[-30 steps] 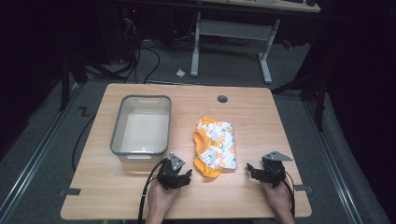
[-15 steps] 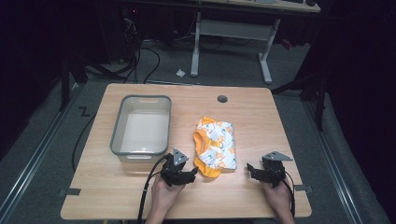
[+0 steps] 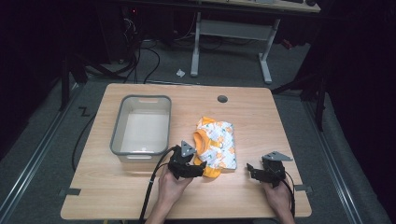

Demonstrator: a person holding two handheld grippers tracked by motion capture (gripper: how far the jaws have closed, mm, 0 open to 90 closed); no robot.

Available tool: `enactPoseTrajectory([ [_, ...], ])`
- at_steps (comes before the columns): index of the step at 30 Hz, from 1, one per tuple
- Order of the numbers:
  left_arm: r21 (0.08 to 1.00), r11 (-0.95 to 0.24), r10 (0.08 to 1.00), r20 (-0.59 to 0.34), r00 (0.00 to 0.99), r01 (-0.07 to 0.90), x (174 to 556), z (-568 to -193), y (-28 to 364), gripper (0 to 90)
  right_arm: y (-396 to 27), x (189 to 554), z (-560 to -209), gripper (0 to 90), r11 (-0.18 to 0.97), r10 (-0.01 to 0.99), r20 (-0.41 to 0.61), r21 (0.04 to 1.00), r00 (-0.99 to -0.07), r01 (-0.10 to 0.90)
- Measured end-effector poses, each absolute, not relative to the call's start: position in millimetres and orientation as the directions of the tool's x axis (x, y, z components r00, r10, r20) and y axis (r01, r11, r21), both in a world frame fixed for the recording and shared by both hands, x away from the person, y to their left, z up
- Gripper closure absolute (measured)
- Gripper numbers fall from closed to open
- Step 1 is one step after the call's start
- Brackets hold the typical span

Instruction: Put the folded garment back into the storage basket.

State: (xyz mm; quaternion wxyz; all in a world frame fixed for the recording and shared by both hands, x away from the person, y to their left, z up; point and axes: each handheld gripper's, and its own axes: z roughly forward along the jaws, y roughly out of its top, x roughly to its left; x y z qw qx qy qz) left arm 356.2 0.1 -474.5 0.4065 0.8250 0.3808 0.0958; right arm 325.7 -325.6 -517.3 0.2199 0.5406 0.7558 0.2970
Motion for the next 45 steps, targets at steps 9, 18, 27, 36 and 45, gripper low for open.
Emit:
enactPoseTrajectory([
  [9,0.733,-0.387,0.714,-0.145,0.685,0.559,371,-471,-11,25.9,-325,325,-517,26.2,0.239,0.947,-0.009,0.686,-0.32,0.688],
  [18,0.713,-0.373,0.739,-0.158,0.655,0.594,396,-469,-21,24.3,-325,325,-517,26.1,0.241,0.947,-0.01,0.685,-0.322,0.687],
  [27,0.677,-0.356,0.769,-0.18,0.614,0.644,424,-479,-31,23.4,-326,325,-517,26.1,0.242,0.946,-0.01,0.686,-0.324,0.686],
  [36,0.627,-0.405,0.775,-0.15,0.613,0.665,439,-490,-46,22.1,-326,325,-517,26.1,0.242,0.946,-0.009,0.686,-0.324,0.687],
  [45,0.588,-0.401,0.8,-0.149,0.581,0.703,448,-506,-54,23.4,-326,326,-517,26.1,0.243,0.945,-0.01,0.686,-0.326,0.686],
])
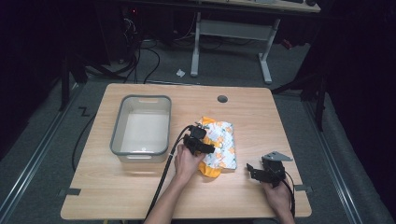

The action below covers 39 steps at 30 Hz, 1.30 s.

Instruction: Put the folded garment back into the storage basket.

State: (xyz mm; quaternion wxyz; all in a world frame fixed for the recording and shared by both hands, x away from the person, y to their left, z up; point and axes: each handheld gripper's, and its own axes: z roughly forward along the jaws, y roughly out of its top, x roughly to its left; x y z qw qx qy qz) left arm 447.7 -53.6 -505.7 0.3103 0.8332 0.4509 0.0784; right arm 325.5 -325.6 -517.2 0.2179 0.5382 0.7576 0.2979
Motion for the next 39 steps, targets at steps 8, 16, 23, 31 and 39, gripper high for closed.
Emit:
enactPoseTrajectory([
  [8,0.589,-0.451,0.788,-0.089,0.609,0.671,444,-509,-61,31.0,-326,326,-517,26.0,0.243,0.945,-0.01,0.686,-0.326,0.686],
  [16,0.59,-0.481,0.744,-0.118,0.658,0.649,441,-506,-66,63.5,-326,326,-517,26.1,0.243,0.945,-0.01,0.686,-0.326,0.686],
  [23,0.598,-0.448,0.732,-0.181,0.657,0.664,442,-505,-62,72.3,-325,325,-517,26.0,0.243,0.945,-0.009,0.686,-0.327,0.685],
  [31,0.635,-0.441,0.71,-0.185,0.679,0.634,435,-491,-59,73.8,-325,325,-517,25.9,0.248,0.943,-0.01,0.688,-0.332,0.683],
  [39,0.681,-0.416,0.685,-0.202,0.7,0.603,427,-471,-49,74.0,-325,325,-517,25.9,0.248,0.943,-0.009,0.686,-0.333,0.684],
])
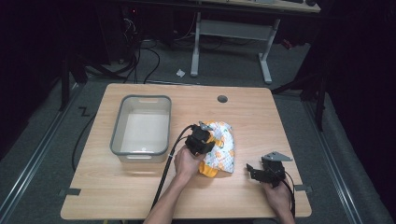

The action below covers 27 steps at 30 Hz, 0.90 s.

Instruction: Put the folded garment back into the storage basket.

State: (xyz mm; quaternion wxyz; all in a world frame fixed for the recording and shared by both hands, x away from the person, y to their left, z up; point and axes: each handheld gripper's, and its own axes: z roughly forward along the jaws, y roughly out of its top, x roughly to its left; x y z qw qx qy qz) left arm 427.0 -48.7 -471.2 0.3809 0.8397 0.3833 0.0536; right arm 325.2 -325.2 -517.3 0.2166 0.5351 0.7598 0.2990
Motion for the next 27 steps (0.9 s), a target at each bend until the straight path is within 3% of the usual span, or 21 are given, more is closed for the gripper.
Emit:
enactPoseTrajectory([
  [27,0.766,-0.328,0.667,-0.226,0.71,0.552,415,-428,-7,74.2,-325,325,-517,25.8,0.251,0.941,-0.008,0.686,-0.337,0.683],
])
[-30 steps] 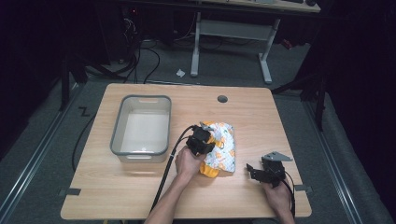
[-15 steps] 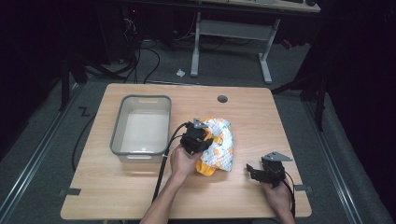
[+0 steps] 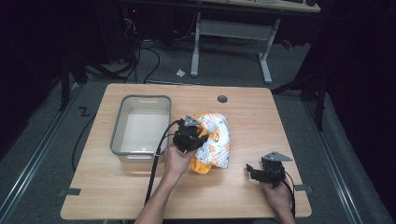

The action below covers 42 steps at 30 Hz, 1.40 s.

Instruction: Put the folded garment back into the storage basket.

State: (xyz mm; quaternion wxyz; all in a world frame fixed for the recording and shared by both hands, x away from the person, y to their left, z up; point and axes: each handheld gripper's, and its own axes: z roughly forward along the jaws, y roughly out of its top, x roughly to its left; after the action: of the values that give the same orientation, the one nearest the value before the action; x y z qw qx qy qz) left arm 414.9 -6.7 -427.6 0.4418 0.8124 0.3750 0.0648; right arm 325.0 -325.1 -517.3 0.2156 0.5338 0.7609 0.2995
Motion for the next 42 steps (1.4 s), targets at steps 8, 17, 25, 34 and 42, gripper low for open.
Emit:
enactPoseTrajectory([
  [8,0.781,-0.307,0.67,-0.229,0.706,0.545,414,-419,4,74.2,-325,325,-517,25.8,0.251,0.941,-0.008,0.686,-0.338,0.683],
  [17,0.784,-0.27,0.661,-0.272,0.699,0.559,417,-412,23,74.2,-325,325,-517,25.8,0.251,0.941,-0.008,0.686,-0.337,0.683],
  [25,0.797,-0.246,0.661,-0.279,0.696,0.552,417,-401,39,74.2,-325,325,-517,25.8,0.25,0.941,-0.008,0.686,-0.337,0.683],
  [34,0.801,-0.206,0.675,-0.3,0.675,0.562,419,-392,64,74.2,-325,325,-517,25.8,0.25,0.941,-0.008,0.686,-0.337,0.683],
  [42,0.812,-0.198,0.692,-0.282,0.665,0.55,419,-381,79,74.2,-325,325,-517,25.8,0.25,0.941,-0.008,0.686,-0.337,0.683],
])
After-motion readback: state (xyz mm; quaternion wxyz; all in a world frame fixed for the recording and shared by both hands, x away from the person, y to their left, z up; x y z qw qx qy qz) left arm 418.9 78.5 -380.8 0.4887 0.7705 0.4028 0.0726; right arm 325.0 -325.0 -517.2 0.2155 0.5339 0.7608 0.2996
